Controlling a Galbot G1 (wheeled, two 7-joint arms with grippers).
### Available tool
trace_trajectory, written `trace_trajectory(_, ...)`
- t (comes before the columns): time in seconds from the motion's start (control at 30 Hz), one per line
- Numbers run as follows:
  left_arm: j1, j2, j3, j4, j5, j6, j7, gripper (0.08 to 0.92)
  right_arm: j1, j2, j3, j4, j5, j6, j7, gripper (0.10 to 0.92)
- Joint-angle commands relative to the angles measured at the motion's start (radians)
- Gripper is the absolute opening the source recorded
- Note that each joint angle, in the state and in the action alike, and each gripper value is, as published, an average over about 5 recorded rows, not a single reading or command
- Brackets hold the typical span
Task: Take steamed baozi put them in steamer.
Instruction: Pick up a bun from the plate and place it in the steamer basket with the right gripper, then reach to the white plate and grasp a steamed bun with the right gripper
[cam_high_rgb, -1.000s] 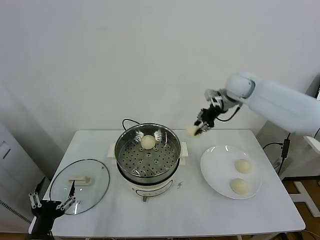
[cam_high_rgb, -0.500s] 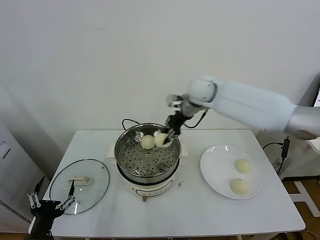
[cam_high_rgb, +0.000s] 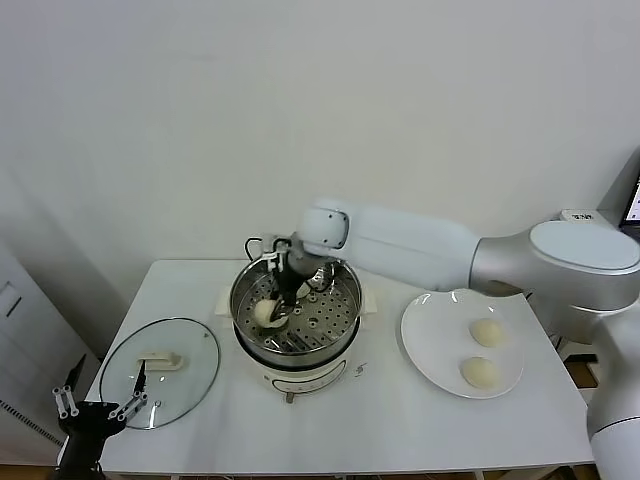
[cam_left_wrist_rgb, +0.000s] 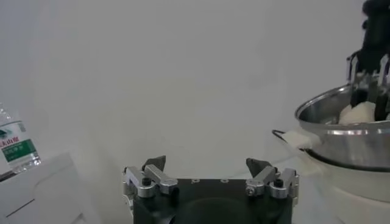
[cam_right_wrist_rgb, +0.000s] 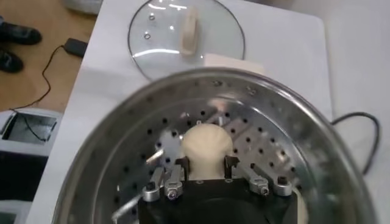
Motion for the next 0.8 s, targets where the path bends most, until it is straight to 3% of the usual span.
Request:
trace_trajectory(0.03,-0.009,0.001,0.003,0.001,-0.005,0.005,0.001,0.823,-0.037,0.057,-0.004,-0.015,0.033,-0.058,0.123,0.384)
trace_trajectory(0.17,-0.012,0.0,0.009,0.001,0.001,0.008,0.002,0.823,-0.015,0.028,-0.004,0.014,0.059,-0.073,0.137,0.451)
trace_trajectory(0.37,-0.013,0.005,0.009,-0.005,0.002,0.01,0.003,0.823,0.079,-0.055,0.005,0.065,0.061,-0.064,0.086,0.624)
trace_trajectory(0.57,-0.01,0.001,0.011,-0.008,0.0,0.006,0.003,0.823,0.251,-0.263,0.003,0.105,-0.008,0.057,-0.157,0.785)
trace_trajectory(0.8,-0.017,-0.003,0.018,-0.016,0.007,0.008,0.003,0.823,0.288,-0.538,-0.017,0.039,-0.251,0.271,-0.437,0.822)
